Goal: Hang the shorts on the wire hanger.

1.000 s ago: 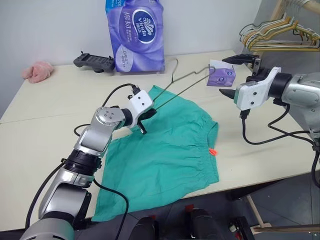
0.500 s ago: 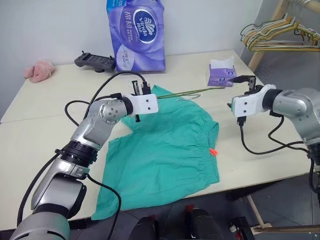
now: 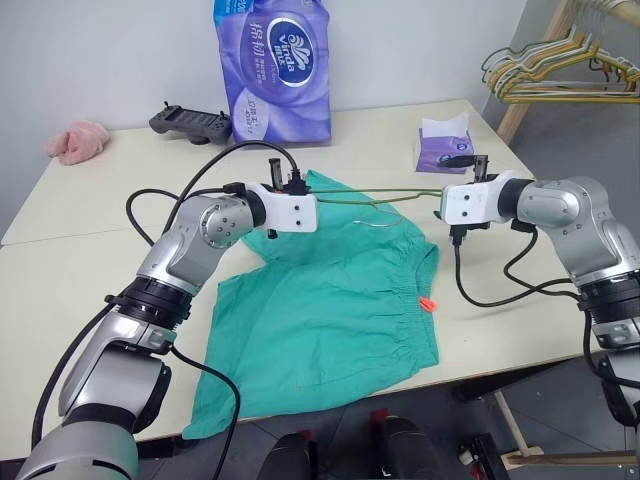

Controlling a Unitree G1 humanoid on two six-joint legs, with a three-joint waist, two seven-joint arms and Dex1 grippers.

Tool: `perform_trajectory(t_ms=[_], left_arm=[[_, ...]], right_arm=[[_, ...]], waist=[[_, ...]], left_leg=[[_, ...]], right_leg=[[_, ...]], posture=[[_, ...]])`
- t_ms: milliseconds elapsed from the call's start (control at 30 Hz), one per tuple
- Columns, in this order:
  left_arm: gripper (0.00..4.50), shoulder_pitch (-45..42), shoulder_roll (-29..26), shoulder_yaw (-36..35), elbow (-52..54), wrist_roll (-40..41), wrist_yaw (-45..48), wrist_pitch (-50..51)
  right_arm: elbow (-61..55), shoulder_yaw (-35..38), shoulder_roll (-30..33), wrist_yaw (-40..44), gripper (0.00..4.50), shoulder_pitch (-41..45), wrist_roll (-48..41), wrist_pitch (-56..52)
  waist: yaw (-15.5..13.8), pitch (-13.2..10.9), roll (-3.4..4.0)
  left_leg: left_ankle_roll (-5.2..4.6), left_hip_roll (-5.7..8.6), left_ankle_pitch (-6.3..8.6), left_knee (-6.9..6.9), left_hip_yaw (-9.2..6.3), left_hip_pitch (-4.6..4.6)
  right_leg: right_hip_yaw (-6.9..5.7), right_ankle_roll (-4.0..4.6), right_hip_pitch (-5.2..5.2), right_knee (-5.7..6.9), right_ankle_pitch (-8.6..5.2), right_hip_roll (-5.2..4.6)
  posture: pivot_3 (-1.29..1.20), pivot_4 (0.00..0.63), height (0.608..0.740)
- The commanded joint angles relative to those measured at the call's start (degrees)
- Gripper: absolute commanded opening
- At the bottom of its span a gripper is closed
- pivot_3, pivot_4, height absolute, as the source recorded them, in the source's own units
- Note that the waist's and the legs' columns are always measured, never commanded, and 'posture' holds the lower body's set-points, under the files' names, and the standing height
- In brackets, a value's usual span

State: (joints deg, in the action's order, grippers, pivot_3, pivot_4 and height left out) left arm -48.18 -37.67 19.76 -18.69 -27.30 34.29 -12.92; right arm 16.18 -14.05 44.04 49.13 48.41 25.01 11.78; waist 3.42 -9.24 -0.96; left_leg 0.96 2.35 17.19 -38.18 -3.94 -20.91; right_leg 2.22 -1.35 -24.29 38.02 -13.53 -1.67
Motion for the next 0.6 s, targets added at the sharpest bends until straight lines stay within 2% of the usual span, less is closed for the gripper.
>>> perform_trajectory(t_ms=[33,333,600], left_arm=[[0.0,-1.9,0.1,-1.2,0.5,-0.7,-1.2,-1.0],[0.0,-1.8,0.3,-0.8,1.2,-2.8,-1.1,-2.1],[0.0,-1.8,0.3,-1.0,1.1,-3.9,-1.1,-2.3]], right_arm=[[-3.0,-0.3,-0.8,2.1,4.48,2.1,-0.6,-2.7],[-4.5,-2.1,-4.9,3.2,4.48,4.8,1.4,-10.5],[-5.8,-3.1,-5.6,4.7,4.48,6.1,1.3,-13.7]], waist=[[0.0,0.0,0.0],[0.0,0.0,0.0],[0.0,0.0,0.0]], left_leg=[[0.0,0.0,0.0,0.0,0.0,0.0],[0.02,-0.01,-0.01,0.0,-0.03,-0.02],[0.01,0.01,-0.01,0.0,-0.01,-0.03]], right_leg=[[-0.01,0.0,0.0,0.0,0.0,0.0],[-0.02,0.0,-0.06,0.04,0.0,0.0],[-0.05,0.0,-0.07,0.05,0.0,-0.01]], posture=[[-0.08,0.129,0.74],[-0.08,0.131,0.74],[-0.07,0.131,0.74]])
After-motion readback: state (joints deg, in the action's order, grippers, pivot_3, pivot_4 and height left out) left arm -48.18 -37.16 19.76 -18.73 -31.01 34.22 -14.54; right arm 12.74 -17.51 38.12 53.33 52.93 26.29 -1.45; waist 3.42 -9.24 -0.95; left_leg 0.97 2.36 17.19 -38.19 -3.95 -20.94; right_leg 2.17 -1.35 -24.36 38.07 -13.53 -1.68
